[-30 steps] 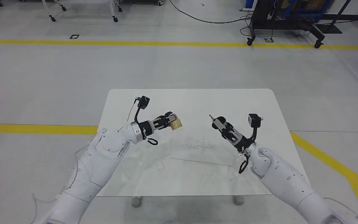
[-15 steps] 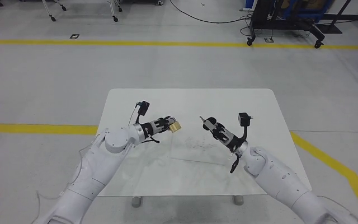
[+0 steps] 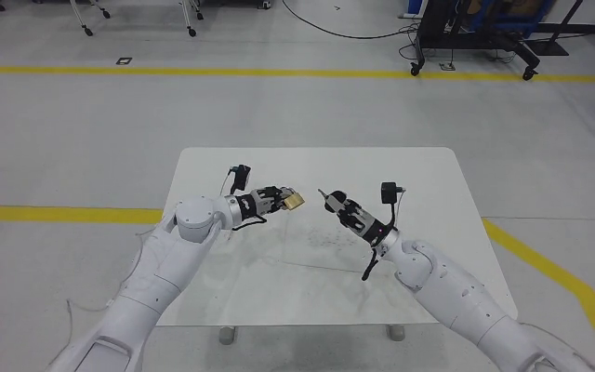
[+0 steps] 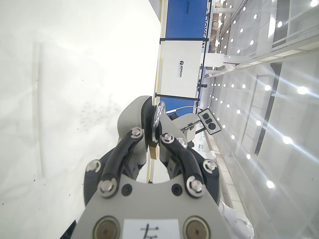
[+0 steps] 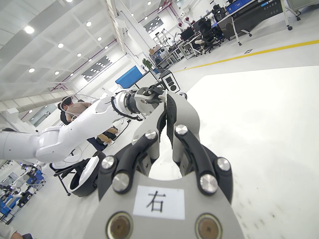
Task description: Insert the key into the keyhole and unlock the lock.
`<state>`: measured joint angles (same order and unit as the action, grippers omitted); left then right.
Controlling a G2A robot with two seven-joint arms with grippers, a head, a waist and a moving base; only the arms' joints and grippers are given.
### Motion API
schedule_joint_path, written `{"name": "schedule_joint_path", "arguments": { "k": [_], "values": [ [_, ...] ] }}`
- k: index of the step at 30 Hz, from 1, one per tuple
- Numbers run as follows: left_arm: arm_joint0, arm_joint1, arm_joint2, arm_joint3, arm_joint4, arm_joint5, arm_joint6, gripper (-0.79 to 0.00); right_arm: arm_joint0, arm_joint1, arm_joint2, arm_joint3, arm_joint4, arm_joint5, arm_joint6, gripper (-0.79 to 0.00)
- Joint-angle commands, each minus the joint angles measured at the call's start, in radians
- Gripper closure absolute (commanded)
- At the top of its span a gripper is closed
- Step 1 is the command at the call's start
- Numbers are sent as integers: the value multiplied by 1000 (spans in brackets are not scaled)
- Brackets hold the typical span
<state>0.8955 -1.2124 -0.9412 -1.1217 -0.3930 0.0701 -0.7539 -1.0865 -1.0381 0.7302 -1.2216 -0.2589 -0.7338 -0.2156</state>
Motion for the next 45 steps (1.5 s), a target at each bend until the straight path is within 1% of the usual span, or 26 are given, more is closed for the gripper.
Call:
{"name": "schedule_joint_path", "arguments": {
  "k": [1, 2, 3, 4, 5, 7, 9, 10, 11, 13, 15, 16, 18, 20, 22, 28, 30, 33, 35, 41, 45],
  "values": [
    [12, -3, -4, -10, -40, 11, -6, 0, -4, -1, -4, -4, 5, -2, 6, 0],
    [9, -3, -7, -8, -56, 33, -15, 0, -16, -7, -19, -9, 46, -6, 35, 0],
    [0, -3, -7, -4, -42, 46, -18, 0, -14, -14, -26, -2, 82, 13, 54, 0],
    [-2, -3, -7, 6, -45, 61, -27, 0, -2, -21, -31, 6, 86, 35, 69, 0],
    [-1, -5, -10, 16, -73, 80, -47, 0, 10, -27, -32, 13, 74, 41, 68, 0],
    [-7, -7, -17, 43, -113, 121, -73, 0, 35, -34, -24, 22, 6, 7, 45, 0],
    [-17, -10, -18, 64, -137, 155, -90, 0, 55, -31, 1, 13, -141, -19, 4, 0],
    [-22, -12, -16, 77, -150, 180, -99, 0, 59, -26, 17, -2, -231, -11, -17, 0],
    [-28, -15, -13, 87, -163, 202, -110, 0, 59, -21, 32, -24, -331, 17, -30, 0],
    [-40, -21, -3, 114, -185, 255, -120, 0, 53, -6, 57, -95, -548, 113, -21, 0],
    [-53, -26, 11, 129, -178, 274, -115, 0, 34, 9, 74, -180, -746, 214, 46, 0],
    [-57, -29, 15, 135, -181, 276, -112, 0, 20, 16, 81, -225, -816, 260, 87, 0],
    [-62, -34, 21, 145, -186, 274, -105, 0, -10, 27, 97, -306, -906, 310, 159, 0],
    [-65, -38, 18, 151, -188, 249, -78, 0, -36, 37, 117, -368, -978, 350, 220, 0],
    [-64, -38, 19, 152, -188, 246, -75, 0, -62, 41, 129, -411, -989, 361, 240, 0],
    [-64, -38, 19, 152, -188, 246, -75, 0, -62, 41, 129, -411, -989, 361, 240, 0],
    [-48, -39, 10, 138, -198, 236, -45, 0, -63, 41, 129, -411, -996, 364, 244, 0],
    [-34, -37, -2, 118, -203, 237, -17, 0, -63, 41, 96, -452, -1156, 356, 278, 0],
    [-26, -35, -7, 105, -190, 236, 1, 0, -60, 42, 83, -475, -1266, 362, 325, 0],
    [-10, -33, -20, 80, -182, 238, 13, 0, -78, 41, 75, -538, -1401, 387, 406, 0],
    [-4, -33, -24, 71, -174, 238, 18, 0, -82, 33, 58, -549, -1468, 418, 458, 0]
  ]
}}
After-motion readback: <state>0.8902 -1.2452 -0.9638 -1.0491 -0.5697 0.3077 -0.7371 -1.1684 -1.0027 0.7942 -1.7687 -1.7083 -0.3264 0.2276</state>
